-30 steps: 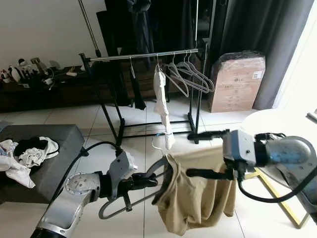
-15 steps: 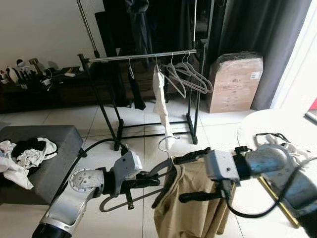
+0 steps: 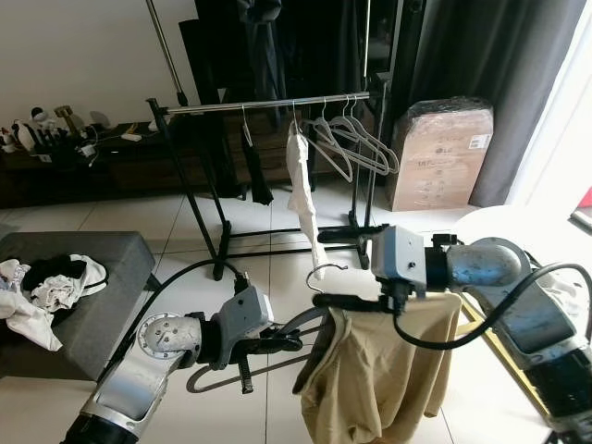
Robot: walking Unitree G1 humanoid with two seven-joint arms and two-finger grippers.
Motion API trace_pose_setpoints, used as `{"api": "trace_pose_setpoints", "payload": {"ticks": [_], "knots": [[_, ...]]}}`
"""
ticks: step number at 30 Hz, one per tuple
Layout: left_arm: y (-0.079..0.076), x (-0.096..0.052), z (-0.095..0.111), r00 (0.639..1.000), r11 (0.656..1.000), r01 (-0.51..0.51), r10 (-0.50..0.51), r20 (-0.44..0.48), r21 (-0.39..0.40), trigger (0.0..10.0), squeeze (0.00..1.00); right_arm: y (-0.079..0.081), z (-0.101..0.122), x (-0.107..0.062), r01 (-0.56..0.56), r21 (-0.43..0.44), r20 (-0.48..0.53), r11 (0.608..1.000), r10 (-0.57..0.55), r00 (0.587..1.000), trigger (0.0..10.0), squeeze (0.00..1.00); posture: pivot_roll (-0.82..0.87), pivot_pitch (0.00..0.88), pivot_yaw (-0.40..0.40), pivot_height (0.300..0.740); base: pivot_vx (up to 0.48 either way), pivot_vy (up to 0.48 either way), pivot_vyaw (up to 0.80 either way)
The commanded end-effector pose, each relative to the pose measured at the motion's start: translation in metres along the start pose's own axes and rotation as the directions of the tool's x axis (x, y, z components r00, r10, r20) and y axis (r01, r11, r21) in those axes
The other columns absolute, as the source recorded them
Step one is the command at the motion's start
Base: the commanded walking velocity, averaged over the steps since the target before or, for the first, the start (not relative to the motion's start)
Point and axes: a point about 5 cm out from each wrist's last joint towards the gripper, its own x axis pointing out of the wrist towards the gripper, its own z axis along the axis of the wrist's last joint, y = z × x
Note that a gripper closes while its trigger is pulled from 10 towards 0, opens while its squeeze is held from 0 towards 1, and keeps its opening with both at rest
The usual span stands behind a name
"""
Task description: Hang hanger
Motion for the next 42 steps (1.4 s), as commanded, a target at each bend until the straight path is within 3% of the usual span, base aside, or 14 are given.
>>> {"api": "trace_pose_setpoints", "payload": {"ticks": [1,5,18,19,20,21,22,35,42], "knots": [[0.006,-0.002,0.014,0.999,0.997,-0.017,0.015,0.032,0.074,10.0,0.00,0.008,-0.002,0.002,-0.074,0.021,-0.012,0.997,0.074,0.997,10.0,0.00,-0.07,0.030,0.039,0.740,0.000,0.000,0.00],[0.006,-0.002,0.015,0.999,0.996,-0.019,0.016,0.033,0.083,10.0,0.00,0.009,-0.013,-0.003,-0.083,0.029,-0.077,0.996,0.085,0.993,10.0,0.00,-0.07,0.030,0.037,0.740,0.000,0.000,0.00],[0.002,0.002,0.024,1.000,0.982,0.010,-0.013,0.013,0.191,10.0,0.00,0.000,-0.029,0.004,-0.056,0.070,-0.112,0.996,0.063,0.992,9.9,0.00,-0.06,0.024,0.032,0.740,0.000,0.000,0.00],[0.002,0.002,0.024,1.000,0.979,0.013,-0.014,0.005,0.202,10.0,0.00,-0.001,-0.029,0.004,-0.053,0.073,-0.111,0.996,0.061,0.992,6.0,0.00,-0.06,0.023,0.031,0.740,0.000,0.000,0.00],[0.002,0.003,0.024,1.000,0.979,0.013,-0.014,0.003,0.205,10.0,0.00,-0.001,-0.029,0.004,-0.049,0.076,-0.111,0.996,0.058,0.992,6.0,0.00,-0.06,0.023,0.031,0.740,0.000,0.000,0.00],[0.002,0.003,0.024,1.000,0.978,0.012,-0.013,0.004,0.206,10.0,0.00,-0.002,-0.029,0.004,-0.049,0.076,-0.110,0.996,0.057,0.992,1.5,0.00,-0.06,0.023,0.031,0.740,0.000,0.000,0.00],[0.002,0.003,0.024,1.000,0.978,0.008,-0.010,0.007,0.208,10.0,0.00,-0.002,-0.030,0.004,-0.053,0.082,-0.117,0.995,0.063,0.991,0.0,0.00,-0.06,0.023,0.031,0.740,0.000,0.000,0.00],[0.002,0.004,0.024,1.000,0.973,-0.002,0.002,-0.001,0.232,10.0,0.00,-0.003,-0.042,-0.013,-0.068,0.100,-0.195,0.993,0.087,0.977,0.0,0.00,-0.06,0.034,0.025,0.740,0.000,0.000,0.00],[0.003,0.004,0.025,1.000,0.972,-0.004,0.005,0.000,0.236,10.0,0.00,0.002,-0.042,-0.011,-0.113,0.119,-0.181,0.986,0.134,0.974,0.0,0.00,-0.07,0.043,0.024,0.740,0.000,0.000,0.00]]}}
